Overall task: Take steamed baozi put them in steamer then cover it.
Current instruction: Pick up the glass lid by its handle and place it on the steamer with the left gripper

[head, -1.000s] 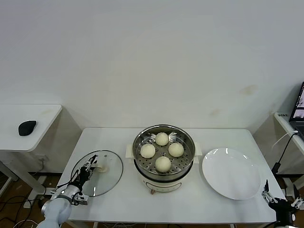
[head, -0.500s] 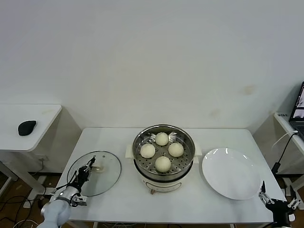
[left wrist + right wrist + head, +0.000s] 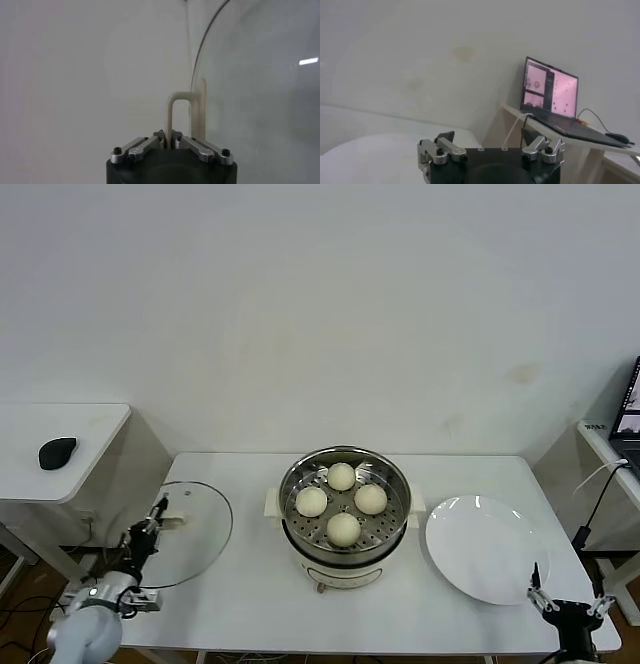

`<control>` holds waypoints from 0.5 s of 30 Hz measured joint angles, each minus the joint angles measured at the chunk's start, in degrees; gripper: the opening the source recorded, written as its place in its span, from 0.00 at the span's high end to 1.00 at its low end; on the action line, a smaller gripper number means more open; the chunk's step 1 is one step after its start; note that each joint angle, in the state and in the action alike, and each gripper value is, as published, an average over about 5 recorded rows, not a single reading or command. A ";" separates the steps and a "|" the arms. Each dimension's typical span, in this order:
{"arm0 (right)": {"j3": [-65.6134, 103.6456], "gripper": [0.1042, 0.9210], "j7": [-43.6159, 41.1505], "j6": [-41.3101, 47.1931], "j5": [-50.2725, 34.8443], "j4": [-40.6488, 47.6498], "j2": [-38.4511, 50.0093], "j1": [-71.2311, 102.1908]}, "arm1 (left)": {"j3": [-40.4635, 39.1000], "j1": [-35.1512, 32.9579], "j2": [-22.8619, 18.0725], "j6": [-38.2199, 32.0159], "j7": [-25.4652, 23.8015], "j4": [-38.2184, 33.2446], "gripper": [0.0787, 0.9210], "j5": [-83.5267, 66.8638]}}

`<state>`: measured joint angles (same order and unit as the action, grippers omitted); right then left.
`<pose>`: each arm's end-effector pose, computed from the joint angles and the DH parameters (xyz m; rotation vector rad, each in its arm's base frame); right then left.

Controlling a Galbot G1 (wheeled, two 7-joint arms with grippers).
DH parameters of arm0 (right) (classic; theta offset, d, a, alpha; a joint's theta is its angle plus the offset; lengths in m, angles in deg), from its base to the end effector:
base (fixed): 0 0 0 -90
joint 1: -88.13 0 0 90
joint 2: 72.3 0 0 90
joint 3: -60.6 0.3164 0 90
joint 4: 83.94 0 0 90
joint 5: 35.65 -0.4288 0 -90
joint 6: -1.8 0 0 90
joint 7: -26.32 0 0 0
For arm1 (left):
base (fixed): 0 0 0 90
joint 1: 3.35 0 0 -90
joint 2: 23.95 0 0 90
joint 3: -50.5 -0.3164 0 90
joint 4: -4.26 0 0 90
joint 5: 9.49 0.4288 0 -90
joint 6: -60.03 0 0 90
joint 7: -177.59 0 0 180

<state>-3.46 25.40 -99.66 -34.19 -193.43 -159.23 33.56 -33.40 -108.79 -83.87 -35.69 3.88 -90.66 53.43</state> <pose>0.2013 -0.1859 -0.3440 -0.5000 -2.9905 0.4806 0.3511 0.1794 -0.3244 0.1046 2.1499 2.2670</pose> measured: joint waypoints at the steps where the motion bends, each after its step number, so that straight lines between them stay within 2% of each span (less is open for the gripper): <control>1: -0.23 0.12 -0.02 -0.13 0.19 -0.01 -0.02 0.11 | 0.20 -0.55 0.54 1.03 -0.67 -1.66 0.92 -0.91; 8: -1.64 0.12 -0.37 -1.40 1.83 0.37 0.05 0.66 | -1.06 -1.71 4.05 8.44 -4.67 -13.02 0.92 -7.54; 15: -2.80 0.12 -0.29 -1.61 3.68 0.45 -0.80 -0.08 | -8.74 1.84 5.35 15.85 -7.95 -19.62 0.92 -10.75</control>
<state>-6.25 25.11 -101.27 -30.52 -192.97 -160.03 33.48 -42.13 -106.96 -78.52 -19.84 -4.07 -110.28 42.68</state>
